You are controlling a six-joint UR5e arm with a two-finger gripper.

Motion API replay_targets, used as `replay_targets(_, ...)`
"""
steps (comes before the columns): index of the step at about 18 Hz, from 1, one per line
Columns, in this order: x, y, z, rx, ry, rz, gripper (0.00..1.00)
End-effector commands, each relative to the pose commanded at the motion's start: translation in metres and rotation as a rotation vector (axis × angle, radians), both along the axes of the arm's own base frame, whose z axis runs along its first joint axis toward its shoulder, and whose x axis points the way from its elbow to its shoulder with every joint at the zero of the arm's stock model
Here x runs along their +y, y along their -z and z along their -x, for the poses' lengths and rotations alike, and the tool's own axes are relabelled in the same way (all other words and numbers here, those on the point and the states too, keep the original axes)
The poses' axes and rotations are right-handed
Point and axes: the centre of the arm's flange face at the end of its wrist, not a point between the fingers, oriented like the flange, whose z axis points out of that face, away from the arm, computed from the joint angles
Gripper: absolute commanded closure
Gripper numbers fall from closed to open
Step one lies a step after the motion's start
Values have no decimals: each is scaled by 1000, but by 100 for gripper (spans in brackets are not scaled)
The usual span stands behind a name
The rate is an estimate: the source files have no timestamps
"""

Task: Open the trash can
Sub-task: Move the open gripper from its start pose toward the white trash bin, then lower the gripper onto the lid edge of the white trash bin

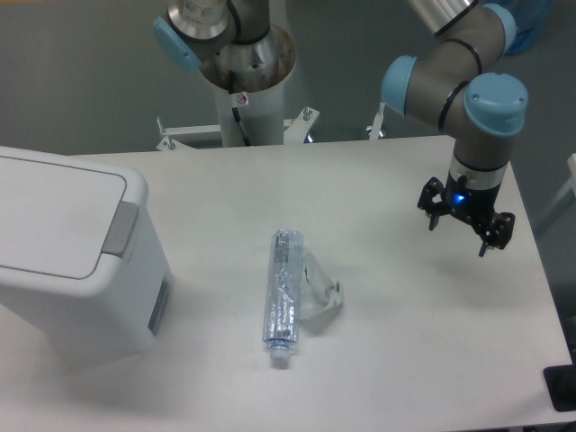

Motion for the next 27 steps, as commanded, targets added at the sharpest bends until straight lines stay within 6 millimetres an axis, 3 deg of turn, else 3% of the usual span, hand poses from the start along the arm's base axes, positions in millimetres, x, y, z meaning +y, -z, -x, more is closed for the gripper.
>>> replay_targets(6,3,0,-1,-2,7,-18,0)
replay_targets(10,4,4,-5,-70,-80,-138,0)
replay_targets(14,18,-26,-18,-95,-235,-238,0)
replay_targets(19,52,-75,-50,-147,-374,-378,0)
replay_targets(21,65,-84,-61,-173,-403,-411,0)
replay_targets(23,80,-116,-86,-161,-412,-446,0)
replay_targets(27,116,-166,-110,-236,-491,-565,0)
